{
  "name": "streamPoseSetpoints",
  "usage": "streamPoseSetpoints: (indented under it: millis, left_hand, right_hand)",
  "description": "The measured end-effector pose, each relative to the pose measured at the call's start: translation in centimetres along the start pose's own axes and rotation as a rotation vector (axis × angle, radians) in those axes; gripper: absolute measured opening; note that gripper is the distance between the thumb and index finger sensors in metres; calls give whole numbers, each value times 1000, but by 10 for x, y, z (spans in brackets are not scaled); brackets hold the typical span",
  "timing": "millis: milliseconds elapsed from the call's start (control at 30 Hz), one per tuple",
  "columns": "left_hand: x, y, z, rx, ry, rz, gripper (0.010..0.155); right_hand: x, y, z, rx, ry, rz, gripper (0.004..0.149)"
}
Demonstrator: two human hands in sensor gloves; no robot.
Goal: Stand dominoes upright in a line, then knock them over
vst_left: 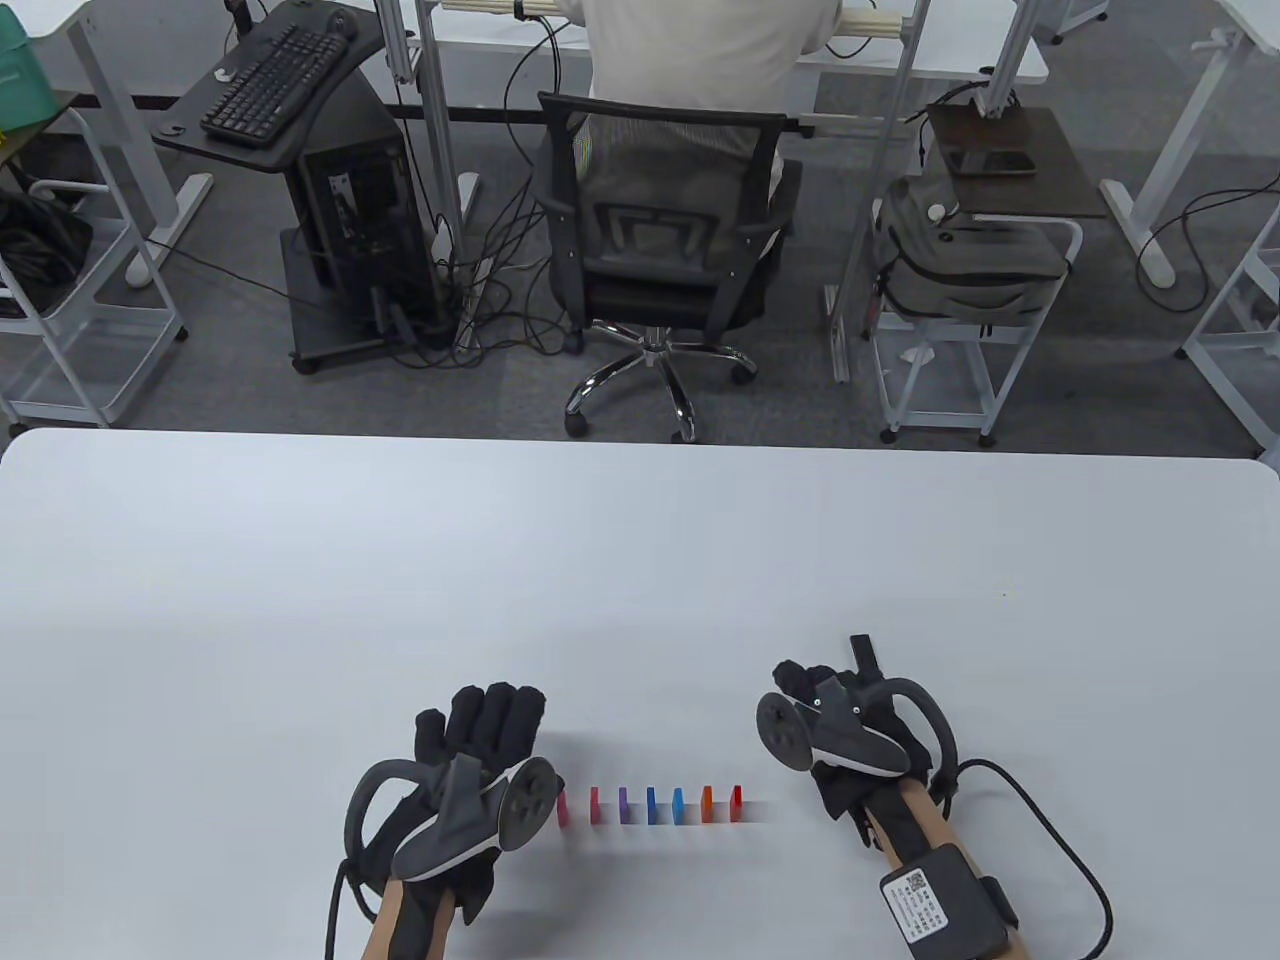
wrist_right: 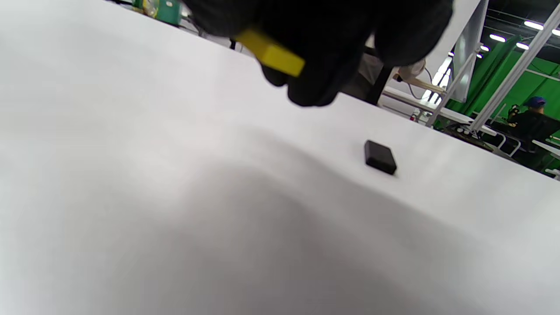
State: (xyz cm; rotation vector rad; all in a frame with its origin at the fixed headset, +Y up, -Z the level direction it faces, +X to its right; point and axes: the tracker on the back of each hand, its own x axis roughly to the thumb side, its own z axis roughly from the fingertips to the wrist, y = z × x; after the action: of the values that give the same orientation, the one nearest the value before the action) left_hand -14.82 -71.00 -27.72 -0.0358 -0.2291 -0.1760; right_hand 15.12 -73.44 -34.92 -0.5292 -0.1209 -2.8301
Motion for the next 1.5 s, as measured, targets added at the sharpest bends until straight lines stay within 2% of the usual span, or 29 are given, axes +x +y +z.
streamPoseSetpoints:
  millis: [167,367,633,767,933,1033,1500]
  left_hand:
    - [0,0,0,6,-2,2,79]
    - [1,0,1,12,-6,-1,79]
    - [2,0,2,15,-10,-8,79]
    - [2,0,2,20,-14,-7,79]
    - [3,0,2,26,-19,-7,79]
    - [3,0,3,30,-20,-5,79]
    - [5,-1,3,24,-23,-15,80]
  right_hand:
    - [1,-10,20,-54,-19,-39,47]
    - [7,-18,39,-92,-45,-62,47]
    - [11,-12,41,7,-84,-128,43]
    - [16,-10,43,-10,-114,-138,41]
    - [31,-8,43,13,-164,-78,62]
    - [41,-6,42,29,-193,-42,68]
    - [57,8,37,60,-242,19,71]
